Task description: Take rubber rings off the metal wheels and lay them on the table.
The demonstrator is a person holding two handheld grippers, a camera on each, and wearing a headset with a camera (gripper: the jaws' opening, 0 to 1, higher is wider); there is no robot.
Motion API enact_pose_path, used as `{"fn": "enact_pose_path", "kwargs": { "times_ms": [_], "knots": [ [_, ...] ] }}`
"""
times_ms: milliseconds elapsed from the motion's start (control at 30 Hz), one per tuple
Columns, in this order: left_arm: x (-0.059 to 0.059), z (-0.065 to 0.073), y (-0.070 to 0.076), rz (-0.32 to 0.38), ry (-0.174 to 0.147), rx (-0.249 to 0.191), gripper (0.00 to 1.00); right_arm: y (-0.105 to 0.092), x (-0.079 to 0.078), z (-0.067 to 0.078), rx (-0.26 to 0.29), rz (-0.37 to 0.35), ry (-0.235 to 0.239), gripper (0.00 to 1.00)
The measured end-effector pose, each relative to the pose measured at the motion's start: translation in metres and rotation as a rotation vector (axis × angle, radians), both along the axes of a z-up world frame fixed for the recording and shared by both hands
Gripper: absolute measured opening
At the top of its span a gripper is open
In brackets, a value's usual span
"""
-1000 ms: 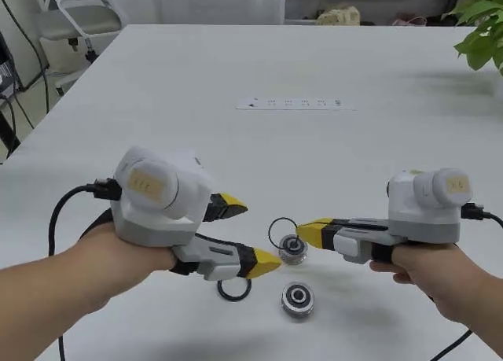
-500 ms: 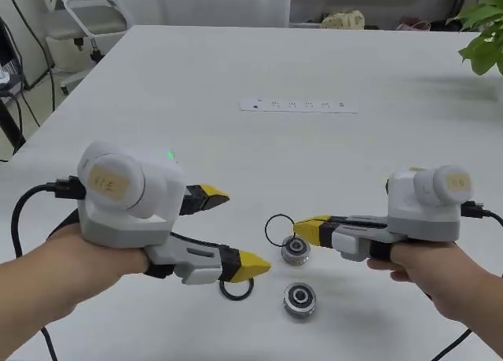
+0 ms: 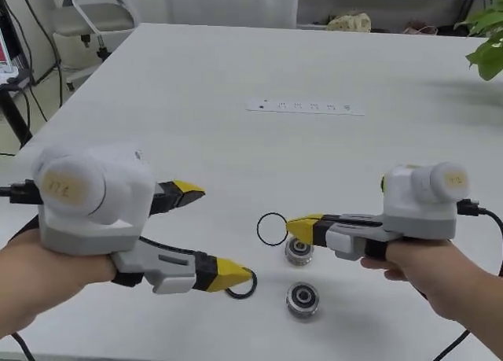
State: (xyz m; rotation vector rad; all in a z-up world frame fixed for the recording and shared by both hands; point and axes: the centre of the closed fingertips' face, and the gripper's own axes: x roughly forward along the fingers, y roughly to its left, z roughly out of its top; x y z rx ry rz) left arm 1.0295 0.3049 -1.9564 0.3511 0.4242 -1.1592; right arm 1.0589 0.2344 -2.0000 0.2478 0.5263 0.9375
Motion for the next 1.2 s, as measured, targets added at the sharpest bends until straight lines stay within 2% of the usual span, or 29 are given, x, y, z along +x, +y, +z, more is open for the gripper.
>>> {"fn": "enact_pose_path", "kwargs": {
  "times_ms": [467, 1200],
  "knots": [
    [-0.006, -0.002, 0.021, 0.025, -0.007, 0.01, 0.81, 0.024, -0.008, -0.005, -0.012, 0.077, 0.026, 0.0],
    [-0.011, -0.007, 0.04, 0.074, 0.006, 0.004, 0.83, 0.046, -0.023, -0.031, -0.045, 0.166, 0.109, 0.0]
  ]
}}
